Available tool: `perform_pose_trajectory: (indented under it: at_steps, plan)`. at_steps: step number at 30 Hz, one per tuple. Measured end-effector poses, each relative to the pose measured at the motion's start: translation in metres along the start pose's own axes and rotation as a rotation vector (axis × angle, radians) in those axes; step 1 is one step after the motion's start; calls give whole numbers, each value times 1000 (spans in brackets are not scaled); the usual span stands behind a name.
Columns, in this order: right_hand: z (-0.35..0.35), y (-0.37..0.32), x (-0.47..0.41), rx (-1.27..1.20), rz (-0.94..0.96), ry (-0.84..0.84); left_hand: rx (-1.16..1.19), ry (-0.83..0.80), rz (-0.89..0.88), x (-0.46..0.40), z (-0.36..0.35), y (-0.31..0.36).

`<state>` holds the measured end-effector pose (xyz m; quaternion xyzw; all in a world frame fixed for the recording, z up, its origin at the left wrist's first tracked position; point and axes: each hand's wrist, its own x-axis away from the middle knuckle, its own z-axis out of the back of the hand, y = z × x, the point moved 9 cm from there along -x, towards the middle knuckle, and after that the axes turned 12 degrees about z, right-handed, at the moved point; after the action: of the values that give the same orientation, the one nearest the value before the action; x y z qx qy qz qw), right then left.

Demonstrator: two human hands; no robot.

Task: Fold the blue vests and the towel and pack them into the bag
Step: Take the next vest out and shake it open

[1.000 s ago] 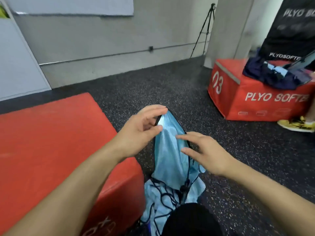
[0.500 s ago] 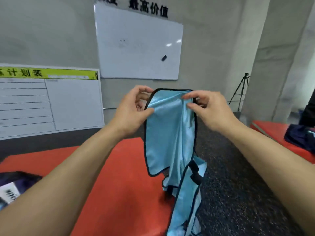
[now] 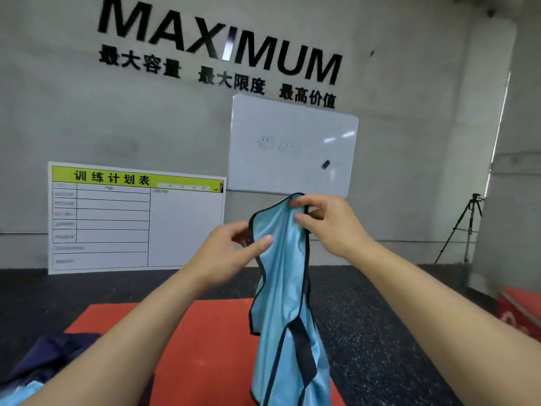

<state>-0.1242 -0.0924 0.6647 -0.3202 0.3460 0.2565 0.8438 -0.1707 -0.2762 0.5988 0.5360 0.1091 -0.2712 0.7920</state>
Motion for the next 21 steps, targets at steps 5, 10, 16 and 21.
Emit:
perform_pose_trajectory:
  at_steps: [5,10,16,21]
  plan:
    - [-22,2,-16,10,-30,-46,21,109,-31,-24,37,3]
    - [-46,-9,-37,-9,25,-49,-10,196,-60,-43,71,20]
    - [-71,-34,-76,-63,140,-101,-210,170,-149,-56,78,51]
    - [-50,-8,-90,-235,-21,38,-326,-4,18,-47,82,11]
